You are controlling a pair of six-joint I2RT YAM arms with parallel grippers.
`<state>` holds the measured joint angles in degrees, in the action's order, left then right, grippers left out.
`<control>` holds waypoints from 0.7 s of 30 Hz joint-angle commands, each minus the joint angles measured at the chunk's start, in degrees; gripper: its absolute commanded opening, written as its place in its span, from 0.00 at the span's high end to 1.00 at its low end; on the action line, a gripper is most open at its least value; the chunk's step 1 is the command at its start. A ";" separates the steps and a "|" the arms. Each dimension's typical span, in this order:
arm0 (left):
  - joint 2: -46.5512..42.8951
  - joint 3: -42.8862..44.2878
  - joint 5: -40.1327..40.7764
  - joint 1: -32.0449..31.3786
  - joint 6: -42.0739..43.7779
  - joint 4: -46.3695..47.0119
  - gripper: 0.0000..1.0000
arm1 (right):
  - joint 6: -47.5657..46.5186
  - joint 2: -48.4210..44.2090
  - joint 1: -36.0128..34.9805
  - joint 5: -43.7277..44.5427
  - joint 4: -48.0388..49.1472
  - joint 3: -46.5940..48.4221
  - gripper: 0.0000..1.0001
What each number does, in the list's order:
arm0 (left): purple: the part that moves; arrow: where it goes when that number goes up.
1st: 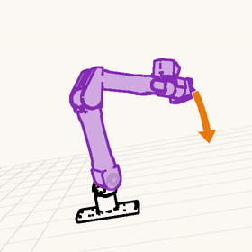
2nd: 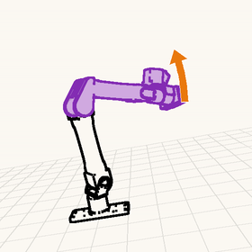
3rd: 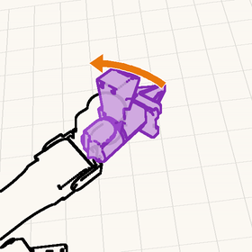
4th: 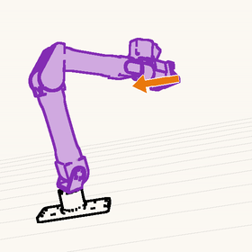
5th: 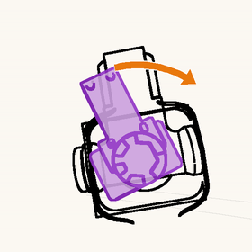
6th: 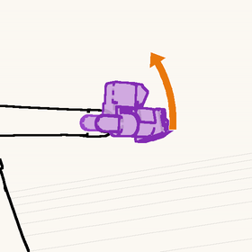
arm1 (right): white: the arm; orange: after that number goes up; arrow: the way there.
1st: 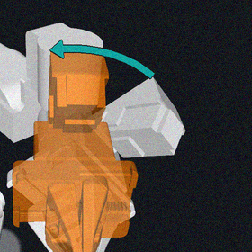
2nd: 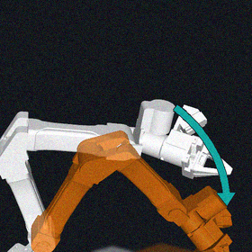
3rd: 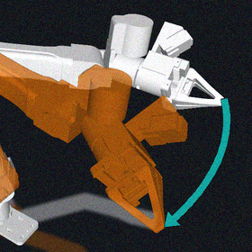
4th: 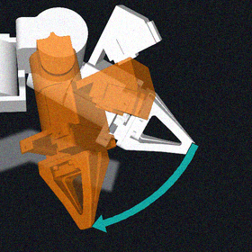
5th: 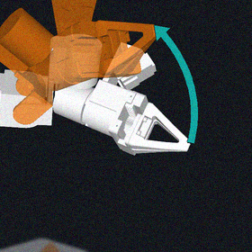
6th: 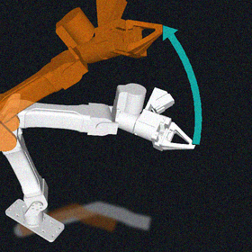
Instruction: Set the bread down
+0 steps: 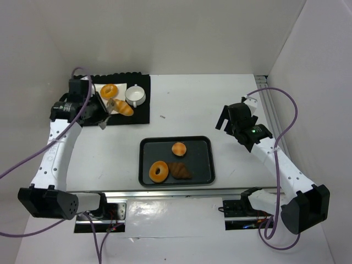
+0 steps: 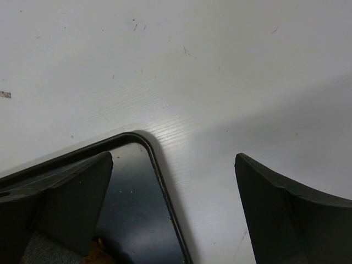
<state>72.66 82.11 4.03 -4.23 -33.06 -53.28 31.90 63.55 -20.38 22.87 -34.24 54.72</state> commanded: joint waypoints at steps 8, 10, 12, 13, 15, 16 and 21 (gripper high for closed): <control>8.97 1.65 -2.89 13.28 -0.69 15.12 1.00 | -0.17 0.26 -0.45 -0.72 2.33 -0.14 0.01; 12.92 3.75 -2.89 13.90 -0.69 15.13 1.00 | -0.17 0.79 -0.45 -0.72 2.33 -0.14 0.01; 14.52 3.76 -2.89 13.90 -0.69 16.96 1.00 | -0.17 1.31 -0.45 -0.72 2.33 -0.14 0.01; 15.13 3.76 -2.89 13.90 -0.69 17.93 1.00 | -0.17 2.01 -0.45 -0.72 2.33 -0.14 0.01; 16.98 3.76 -2.89 13.90 -0.16 19.52 1.00 | -0.17 2.02 -0.45 -0.72 2.33 -0.14 0.01; 17.59 3.76 -3.41 13.90 -0.16 19.53 1.00 | -0.17 2.71 -0.45 -0.72 2.33 -0.14 0.01; 18.92 3.24 -2.10 13.37 0.97 20.05 0.79 | -0.17 2.72 -0.45 -0.72 2.33 -0.14 0.01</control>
<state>91.79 83.09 1.39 9.10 -33.12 -36.62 31.90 66.37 -20.38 21.80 -33.85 54.65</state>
